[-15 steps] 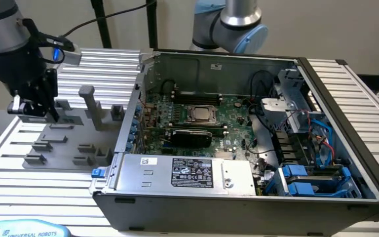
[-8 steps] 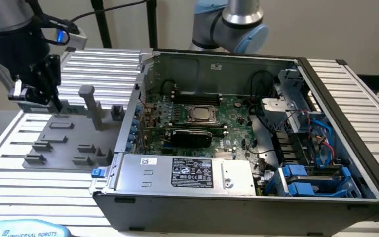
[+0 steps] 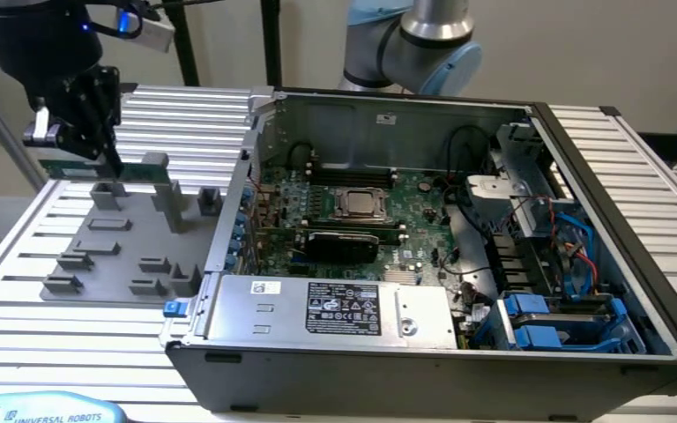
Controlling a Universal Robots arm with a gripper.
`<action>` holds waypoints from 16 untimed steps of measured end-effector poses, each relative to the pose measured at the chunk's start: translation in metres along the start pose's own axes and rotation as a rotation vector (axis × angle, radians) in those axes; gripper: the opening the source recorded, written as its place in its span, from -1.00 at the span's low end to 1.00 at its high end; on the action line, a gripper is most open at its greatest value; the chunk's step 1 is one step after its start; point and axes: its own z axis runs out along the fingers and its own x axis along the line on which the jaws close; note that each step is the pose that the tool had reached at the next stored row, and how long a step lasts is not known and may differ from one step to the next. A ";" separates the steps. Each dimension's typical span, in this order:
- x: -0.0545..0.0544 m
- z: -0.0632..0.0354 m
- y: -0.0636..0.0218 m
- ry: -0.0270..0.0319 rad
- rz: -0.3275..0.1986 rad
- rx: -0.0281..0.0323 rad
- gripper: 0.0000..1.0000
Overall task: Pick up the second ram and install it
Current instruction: 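Pick up the second ram and move it above second insertion slot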
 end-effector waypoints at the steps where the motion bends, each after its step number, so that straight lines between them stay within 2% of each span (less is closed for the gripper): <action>1: 0.000 -0.0046 -0.0036 -0.0001 0.000 0.0000 -0.73; 9: -0.002 -0.0389 -0.0348 -0.0002 0.000 -0.0001 -0.73; 12: -0.003 -0.0455 -0.0487 -0.0001 0.000 -0.0001 -0.73; 16: -0.005 -0.0485 -0.0665 0.0000 0.000 -0.0002 -0.73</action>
